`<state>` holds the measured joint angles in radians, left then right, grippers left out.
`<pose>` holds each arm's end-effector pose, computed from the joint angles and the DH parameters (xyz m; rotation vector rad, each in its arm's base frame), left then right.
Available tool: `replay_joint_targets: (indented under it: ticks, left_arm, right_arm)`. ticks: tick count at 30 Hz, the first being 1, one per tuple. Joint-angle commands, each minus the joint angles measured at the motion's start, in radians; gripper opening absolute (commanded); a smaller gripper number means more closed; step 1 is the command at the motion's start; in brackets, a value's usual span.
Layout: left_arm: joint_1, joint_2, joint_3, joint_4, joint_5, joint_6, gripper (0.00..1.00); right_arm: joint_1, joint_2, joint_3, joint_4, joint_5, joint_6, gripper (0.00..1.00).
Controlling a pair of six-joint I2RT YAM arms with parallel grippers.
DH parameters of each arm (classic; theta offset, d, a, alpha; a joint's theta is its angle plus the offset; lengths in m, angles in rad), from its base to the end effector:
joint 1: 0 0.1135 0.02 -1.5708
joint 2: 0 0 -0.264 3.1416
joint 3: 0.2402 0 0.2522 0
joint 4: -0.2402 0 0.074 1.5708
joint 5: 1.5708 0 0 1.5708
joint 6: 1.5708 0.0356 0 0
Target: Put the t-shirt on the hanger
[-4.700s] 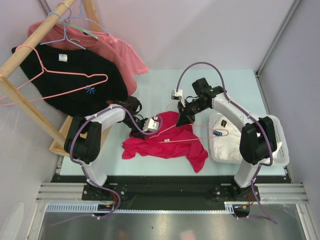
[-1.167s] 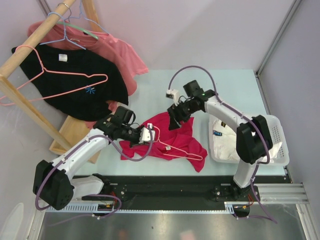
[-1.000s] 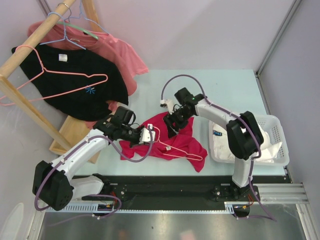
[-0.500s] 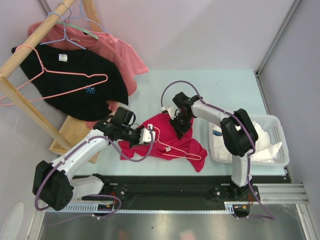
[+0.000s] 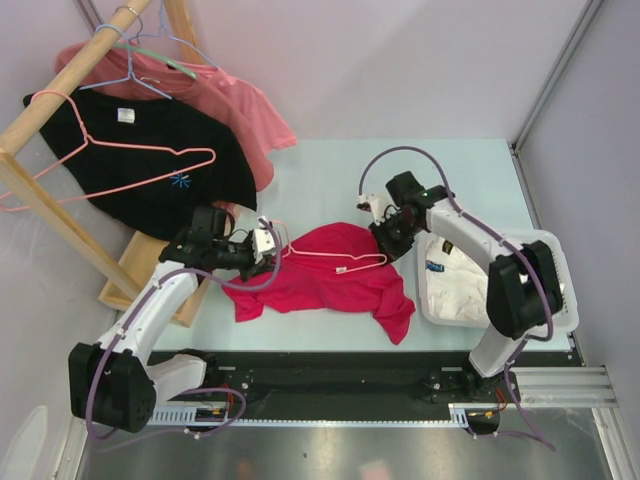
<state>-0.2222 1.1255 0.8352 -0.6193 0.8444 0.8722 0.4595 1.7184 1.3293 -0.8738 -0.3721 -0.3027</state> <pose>0.2069 -0.0740 0.2621 1.4201 1.6854 -0.6886 0.2996 0.1627 0.2351 -1.1222 2.5799 0.5619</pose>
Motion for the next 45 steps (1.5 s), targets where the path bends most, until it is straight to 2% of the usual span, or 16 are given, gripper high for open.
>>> replay_joint_targets:
  ticks: [1, 6, 13, 15, 19, 21, 24, 25, 28, 29, 34, 41, 45]
  left_arm:
    - [0.011, -0.013, -0.025, 0.058, -0.028, -0.015, 0.0]
    - [0.011, 0.037, -0.018, 0.07, -0.116, -0.003, 0.0]
    - [-0.034, 0.086, 0.019, 0.007, -0.134, 0.045, 0.0]
    - [-0.094, 0.092, 0.036, 0.024, -0.155, 0.022, 0.0]
    - [-0.248, 0.117, 0.082, 0.146, -0.217, -0.117, 0.0]
    - [-0.281, 0.141, 0.114, 0.185, -0.225, -0.156, 0.0]
    - [-0.299, 0.18, 0.151, 0.211, -0.22, -0.19, 0.0]
    - [-0.301, 0.184, 0.156, 0.204, -0.214, -0.185, 0.0]
    - [-0.299, 0.181, 0.156, 0.187, -0.191, -0.147, 0.0]
    - [-0.299, 0.171, 0.15, 0.185, -0.17, -0.139, 0.0]
    - [-0.299, 0.154, 0.151, 0.167, -0.125, -0.141, 0.0]
    - [-0.301, 0.125, 0.14, 0.162, -0.107, -0.137, 0.0]
    - [-0.299, 0.103, 0.131, 0.138, -0.105, -0.125, 0.01]
  right_arm:
    - [-0.042, -0.123, -0.041, 0.01, 0.012, 0.013, 0.0]
    - [-0.048, -0.206, -0.062, 0.021, 0.007, -0.001, 0.0]
    - [-0.012, -0.241, -0.036, 0.021, -0.022, -0.039, 0.0]
    - [0.014, -0.24, -0.021, 0.019, -0.031, -0.055, 0.0]
    - [0.067, -0.237, 0.013, 0.009, -0.08, -0.07, 0.0]
    - [0.077, -0.232, 0.033, -0.001, -0.102, -0.081, 0.0]
    - [0.059, -0.235, 0.064, -0.048, -0.16, -0.127, 0.2]
    - [0.054, -0.24, 0.068, -0.063, -0.175, -0.14, 0.33]
    - [0.038, -0.261, 0.077, -0.062, -0.234, -0.199, 0.49]
    - [0.039, -0.264, 0.076, -0.054, -0.243, -0.217, 0.51]
    - [0.1, -0.258, 0.102, 0.019, -0.26, -0.295, 0.52]
    - [0.199, -0.189, 0.133, 0.11, -0.254, -0.323, 0.51]
    - [0.223, -0.142, 0.134, 0.131, -0.269, -0.322, 0.43]
